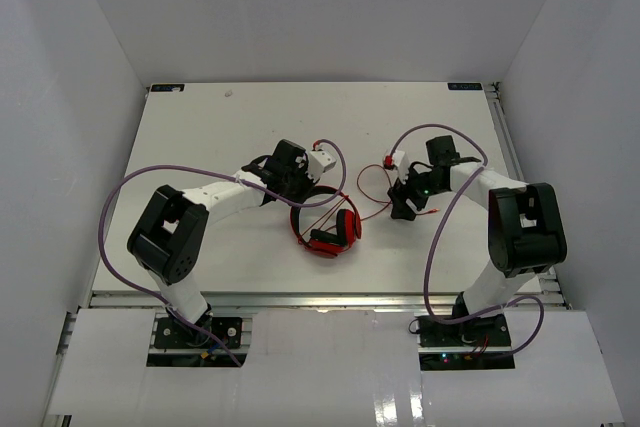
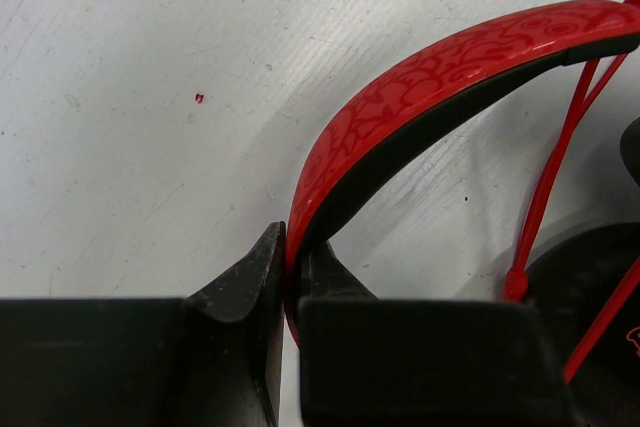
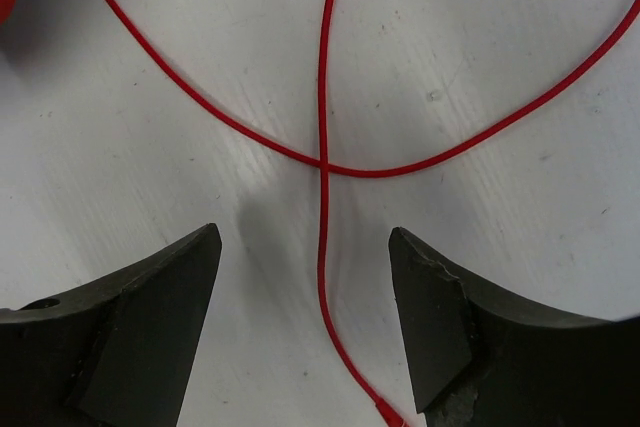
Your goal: Wrap the headphones
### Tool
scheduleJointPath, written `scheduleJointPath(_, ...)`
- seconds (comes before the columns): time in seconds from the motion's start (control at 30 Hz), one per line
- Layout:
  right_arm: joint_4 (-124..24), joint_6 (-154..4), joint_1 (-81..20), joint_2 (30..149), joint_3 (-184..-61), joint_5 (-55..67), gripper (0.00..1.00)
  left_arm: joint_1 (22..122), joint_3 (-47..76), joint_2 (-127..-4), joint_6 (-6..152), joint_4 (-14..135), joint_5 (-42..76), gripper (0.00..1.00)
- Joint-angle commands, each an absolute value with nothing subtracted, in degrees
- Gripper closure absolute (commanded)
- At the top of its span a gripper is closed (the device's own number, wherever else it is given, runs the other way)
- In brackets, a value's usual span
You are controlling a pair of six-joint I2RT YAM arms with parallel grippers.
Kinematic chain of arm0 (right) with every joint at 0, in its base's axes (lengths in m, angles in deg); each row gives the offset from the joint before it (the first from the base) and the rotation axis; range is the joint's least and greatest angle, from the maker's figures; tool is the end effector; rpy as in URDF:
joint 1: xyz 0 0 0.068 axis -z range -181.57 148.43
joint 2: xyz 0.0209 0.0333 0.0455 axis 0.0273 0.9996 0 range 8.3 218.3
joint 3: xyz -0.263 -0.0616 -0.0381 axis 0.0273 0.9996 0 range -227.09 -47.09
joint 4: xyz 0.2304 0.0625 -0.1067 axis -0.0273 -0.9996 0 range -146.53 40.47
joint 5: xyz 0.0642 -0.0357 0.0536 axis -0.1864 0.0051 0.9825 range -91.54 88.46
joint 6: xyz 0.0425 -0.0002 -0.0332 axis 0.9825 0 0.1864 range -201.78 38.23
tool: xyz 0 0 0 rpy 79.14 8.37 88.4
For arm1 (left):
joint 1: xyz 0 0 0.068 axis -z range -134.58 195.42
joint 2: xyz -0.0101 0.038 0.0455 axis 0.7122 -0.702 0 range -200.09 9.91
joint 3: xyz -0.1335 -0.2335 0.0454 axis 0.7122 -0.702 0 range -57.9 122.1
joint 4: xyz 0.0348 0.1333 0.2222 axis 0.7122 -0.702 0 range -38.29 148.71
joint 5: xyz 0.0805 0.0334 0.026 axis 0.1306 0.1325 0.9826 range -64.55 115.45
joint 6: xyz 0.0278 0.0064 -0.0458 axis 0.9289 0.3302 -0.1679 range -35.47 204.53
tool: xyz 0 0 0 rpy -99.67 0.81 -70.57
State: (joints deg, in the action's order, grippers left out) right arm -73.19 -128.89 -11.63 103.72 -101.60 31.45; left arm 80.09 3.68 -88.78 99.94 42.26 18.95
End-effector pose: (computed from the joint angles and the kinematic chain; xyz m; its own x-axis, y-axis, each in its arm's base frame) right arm 0.3058 0.0739 0.1674 -0.3289 -0.6826 -0.6526 -0.9080 0.4185 0.0199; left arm 0.2908 -0.2061 0.1864 -0.4728 0.6482 -0.5969 0.7741 0.6292 0.0701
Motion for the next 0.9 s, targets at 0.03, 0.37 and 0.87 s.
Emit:
scheduleJointPath(0.03,-71.09,-128.54,-12.59,105.87,-106.18,28.83,0.28,80.4,4.24,-87.0,100.35,41.48,19.27,1.0)
scheduleJointPath(0.37,-70.36,-128.86,-13.27,107.21,-105.04,27.64,0.53,80.4,4.5,-86.55,100.05,41.48,19.37,1.0)
scheduleJointPath(0.87,-77.08,-130.22,-14.22,102.02,-107.77,31.36,0.92,80.53,3.8,-86.2,98.11,41.31,18.02,1.0)
